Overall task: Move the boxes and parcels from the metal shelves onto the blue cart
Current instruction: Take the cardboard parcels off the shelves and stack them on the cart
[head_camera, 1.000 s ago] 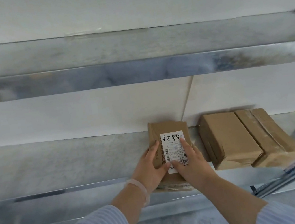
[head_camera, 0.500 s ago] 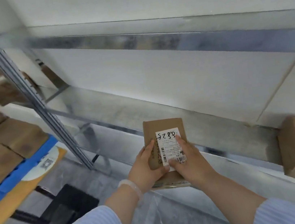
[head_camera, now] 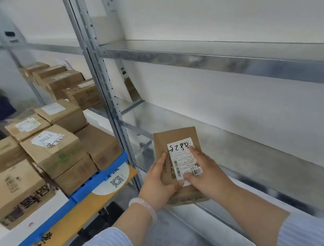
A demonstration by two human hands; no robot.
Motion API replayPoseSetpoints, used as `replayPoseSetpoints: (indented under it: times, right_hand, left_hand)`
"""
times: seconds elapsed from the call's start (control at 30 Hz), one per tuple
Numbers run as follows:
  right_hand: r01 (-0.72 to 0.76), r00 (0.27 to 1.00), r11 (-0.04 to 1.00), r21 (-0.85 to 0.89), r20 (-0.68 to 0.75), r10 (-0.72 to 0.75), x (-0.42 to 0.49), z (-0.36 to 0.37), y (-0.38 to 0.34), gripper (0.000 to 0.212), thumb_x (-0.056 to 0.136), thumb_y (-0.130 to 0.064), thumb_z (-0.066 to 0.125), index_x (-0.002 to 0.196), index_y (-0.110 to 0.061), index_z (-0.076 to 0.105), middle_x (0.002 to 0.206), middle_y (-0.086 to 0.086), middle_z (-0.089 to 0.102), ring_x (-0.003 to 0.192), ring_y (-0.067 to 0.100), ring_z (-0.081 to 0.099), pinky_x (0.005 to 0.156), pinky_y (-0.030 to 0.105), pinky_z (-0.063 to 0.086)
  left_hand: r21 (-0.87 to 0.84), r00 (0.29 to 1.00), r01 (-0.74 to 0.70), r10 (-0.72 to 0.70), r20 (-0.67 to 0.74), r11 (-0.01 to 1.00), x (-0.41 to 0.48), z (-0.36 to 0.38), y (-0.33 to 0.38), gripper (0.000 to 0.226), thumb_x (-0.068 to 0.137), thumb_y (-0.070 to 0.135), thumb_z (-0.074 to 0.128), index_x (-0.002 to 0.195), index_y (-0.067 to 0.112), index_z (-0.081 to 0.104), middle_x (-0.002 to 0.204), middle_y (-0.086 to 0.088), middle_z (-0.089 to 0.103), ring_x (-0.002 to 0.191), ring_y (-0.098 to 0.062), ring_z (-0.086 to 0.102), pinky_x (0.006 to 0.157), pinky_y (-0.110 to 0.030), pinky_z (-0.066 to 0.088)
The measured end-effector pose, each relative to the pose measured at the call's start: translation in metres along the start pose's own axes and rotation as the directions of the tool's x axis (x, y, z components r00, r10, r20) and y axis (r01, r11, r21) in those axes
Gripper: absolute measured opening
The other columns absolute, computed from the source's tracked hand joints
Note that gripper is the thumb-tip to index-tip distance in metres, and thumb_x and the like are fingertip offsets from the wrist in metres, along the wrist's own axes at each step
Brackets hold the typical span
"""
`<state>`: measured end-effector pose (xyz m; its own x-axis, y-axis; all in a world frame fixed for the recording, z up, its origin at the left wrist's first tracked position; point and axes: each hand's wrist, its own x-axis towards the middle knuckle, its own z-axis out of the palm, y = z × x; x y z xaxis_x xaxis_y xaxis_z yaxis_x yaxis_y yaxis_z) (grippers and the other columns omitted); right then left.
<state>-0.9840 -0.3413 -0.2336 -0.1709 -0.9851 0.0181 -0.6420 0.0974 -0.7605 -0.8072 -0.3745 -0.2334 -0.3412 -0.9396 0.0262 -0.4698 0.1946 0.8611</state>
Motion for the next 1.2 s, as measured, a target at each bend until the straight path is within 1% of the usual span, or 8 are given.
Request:
replayPoseSetpoints:
  times: [0.17,0.37,0.57,0.77,0.87,0.97,1.03,1.2]
  right_hand:
    - [0.061,0.996,0.997,0.051,0.064,-0.064,0.055,0.058,-0.053,0.081,0.085,-0.031,0.069,0.15,-0.041,0.022,0.148,-0.009,0.035,0.128,0.007,0.04,0.107,0.027,0.035]
    - [0.111,0.987,0.992,0.066,0.109,-0.118,0.111,0.115,-0.102,0.075,0.087,-0.027,0.067,0.15,-0.037,0.026,0.146,-0.007,0.041,0.127,0.009,0.044,0.106,0.031,0.037]
    - [0.094,0.976,0.988,0.123,0.183,-0.116,0.169,0.137,-0.123,0.063,0.095,-0.019,0.054,0.146,-0.045,0.029,0.144,-0.011,0.044,0.121,0.006,0.047,0.104,0.029,0.039]
    - [0.127,0.955,0.985,0.116,0.255,-0.153,0.242,0.157,-0.135,0.062,0.096,-0.02,0.053,0.147,-0.044,0.028,0.143,-0.014,0.044,0.095,-0.013,0.048,0.069,0.002,0.037]
    - [0.156,0.935,0.984,0.091,0.307,-0.177,0.283,0.162,-0.149,0.062,0.095,-0.025,0.054,0.147,-0.046,0.026,0.141,-0.014,0.048,0.092,-0.01,0.052,0.07,0.009,0.045]
    - [0.174,0.911,0.983,0.058,0.368,-0.183,0.321,0.171,-0.161,0.063,0.094,-0.028,0.054,0.147,-0.047,0.024,0.142,-0.013,0.048,0.105,0.005,0.053,0.093,0.033,0.047]
    - [0.181,0.888,0.981,0.063,0.418,-0.191,0.342,0.181,-0.167,0.064,0.095,-0.025,0.055,0.148,-0.043,0.025,0.144,-0.008,0.047,0.105,0.007,0.05,0.095,0.031,0.044]
    - [0.195,0.832,0.98,0.029,0.524,-0.181,0.376,0.212,-0.174,0.063,0.096,-0.025,0.054,0.148,-0.044,0.025,0.141,-0.006,0.05,0.087,0.004,0.05,0.063,0.014,0.036]
  left_hand:
    - [0.035,0.995,0.051,-0.048,-0.086,0.998,0.023,-0.071,-0.042,0.091,0.076,0.034,0.079,0.143,0.051,0.018,0.14,0.014,0.035,0.125,-0.005,0.038,0.101,-0.017,0.031]
    - [0.03,0.981,0.091,-0.084,-0.174,0.995,0.053,-0.139,-0.081,0.09,0.076,0.034,0.078,0.144,0.048,0.02,0.142,0.008,0.038,0.134,-0.01,0.031,0.111,-0.031,0.03]
    - [-0.012,0.965,0.139,-0.138,-0.222,0.99,0.085,-0.169,-0.096,0.091,0.078,0.035,0.075,0.142,0.05,0.013,0.147,0.005,0.032,0.135,-0.011,0.029,0.11,-0.026,0.027]
    - [0.018,0.954,0.232,-0.224,-0.198,0.973,0.125,-0.196,-0.102,0.094,0.082,0.039,0.069,0.147,0.049,0.002,0.158,-0.005,0.015,0.146,-0.018,0.011,0.116,-0.037,0.022]
    - [0.043,0.938,0.285,-0.269,-0.219,0.958,0.144,-0.211,-0.1,0.091,0.083,0.045,0.064,0.146,0.053,-0.002,0.161,-0.002,0.001,0.147,-0.017,0.0,0.116,-0.038,0.018]
    - [0.151,0.923,0.288,-0.232,-0.307,0.945,0.155,-0.225,-0.098,0.08,0.087,0.049,0.059,0.148,0.049,0.006,0.161,0.005,0.001,0.147,-0.019,0.006,0.117,-0.042,0.02]
    - [0.257,0.898,0.253,-0.127,-0.422,0.933,0.158,-0.233,-0.099,0.068,0.091,0.045,0.056,0.148,0.043,0.02,0.158,0.011,0.012,0.144,-0.014,0.015,0.117,-0.037,0.022]
    - [0.588,0.884,0.348,-0.048,-0.464,0.73,0.16,-0.244,-0.121,0.061,0.094,0.052,0.043,0.149,0.04,0.022,0.158,0.011,0.018,0.143,-0.013,0.014,0.118,-0.034,0.01]
